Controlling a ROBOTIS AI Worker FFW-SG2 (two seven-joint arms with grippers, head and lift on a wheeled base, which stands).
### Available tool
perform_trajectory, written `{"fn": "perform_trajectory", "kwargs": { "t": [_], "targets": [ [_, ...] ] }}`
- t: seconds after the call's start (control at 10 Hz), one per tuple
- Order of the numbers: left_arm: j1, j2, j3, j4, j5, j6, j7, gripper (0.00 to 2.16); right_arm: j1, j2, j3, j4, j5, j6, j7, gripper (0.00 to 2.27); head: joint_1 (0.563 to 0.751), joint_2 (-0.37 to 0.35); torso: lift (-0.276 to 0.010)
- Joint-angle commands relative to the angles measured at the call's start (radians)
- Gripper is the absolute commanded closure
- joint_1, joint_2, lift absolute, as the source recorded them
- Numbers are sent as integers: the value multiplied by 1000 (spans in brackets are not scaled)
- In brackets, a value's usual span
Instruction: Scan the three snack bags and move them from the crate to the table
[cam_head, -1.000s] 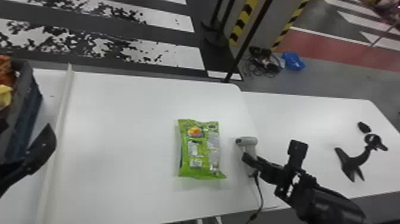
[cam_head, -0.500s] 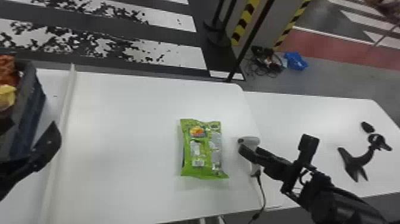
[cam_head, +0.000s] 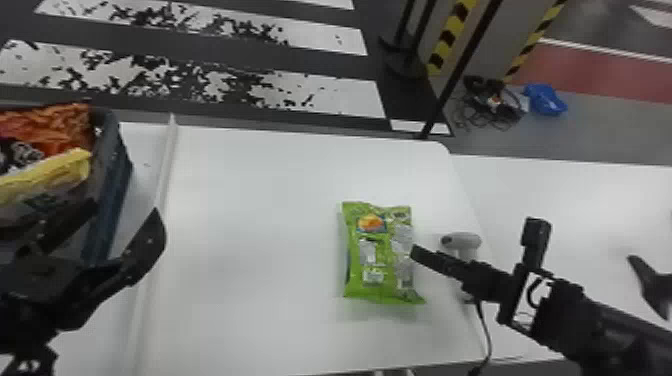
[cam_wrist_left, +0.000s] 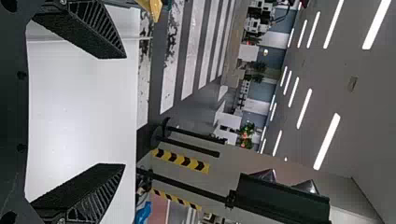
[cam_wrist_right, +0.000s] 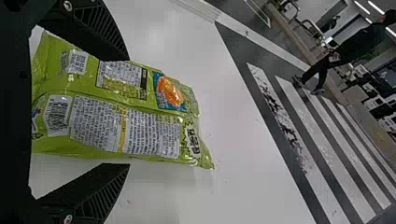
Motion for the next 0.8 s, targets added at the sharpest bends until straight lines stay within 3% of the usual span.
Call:
{"fn": "perform_trajectory", "kwargs": {
  "t": [0.0,0.4,0.5,0.6,0.7],
  "targets": [
    [6,1,-2,-6,-1,0,0,33,-49,0,47,91,48,-59,-2,73,695,-212,-62],
    [6,1,3,-15,-1,6,11,33,-114,0,164,270,135,-270,-5,87,695,-189,-62],
    [-2,1,3,-14,-1,16,17,33,-133,0,190,298,161,-289,15,826,695,-177,-62],
    [-16,0,3,-4,-1,40,23,33,-137,4,199,296,175,-267,7,2240,695,-158,-62],
    [-26,-2,3,13,1,40,26,33,-137,4,205,287,173,-267,6,2240,695,-151,-62]
  ]
}}
